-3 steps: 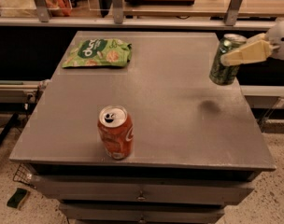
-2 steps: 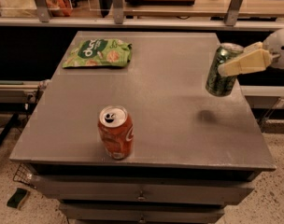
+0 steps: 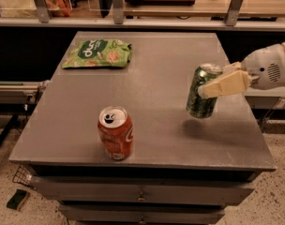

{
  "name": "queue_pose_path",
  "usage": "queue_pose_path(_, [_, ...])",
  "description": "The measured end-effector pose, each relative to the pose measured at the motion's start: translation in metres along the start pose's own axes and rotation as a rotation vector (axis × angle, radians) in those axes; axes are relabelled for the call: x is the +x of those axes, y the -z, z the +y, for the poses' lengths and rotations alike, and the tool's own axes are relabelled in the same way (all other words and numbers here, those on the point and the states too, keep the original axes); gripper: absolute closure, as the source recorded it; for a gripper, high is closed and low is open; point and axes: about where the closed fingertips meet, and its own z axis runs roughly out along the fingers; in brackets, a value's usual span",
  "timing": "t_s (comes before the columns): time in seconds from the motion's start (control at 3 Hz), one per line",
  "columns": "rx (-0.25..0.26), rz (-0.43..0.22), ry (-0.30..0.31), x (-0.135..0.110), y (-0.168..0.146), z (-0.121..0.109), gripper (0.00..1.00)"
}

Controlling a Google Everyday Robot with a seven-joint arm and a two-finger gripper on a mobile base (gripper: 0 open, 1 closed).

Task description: Move green can near coke can

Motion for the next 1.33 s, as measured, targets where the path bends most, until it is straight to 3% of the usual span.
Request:
queue_pose_path(0.67, [-0.059,-0.04,0.046,0.0,-0.037,0.055,1.0])
queue_pose_path(1.33, [-0.071,-0.122,0.101,-0.001,-0.059,0.083,1.0])
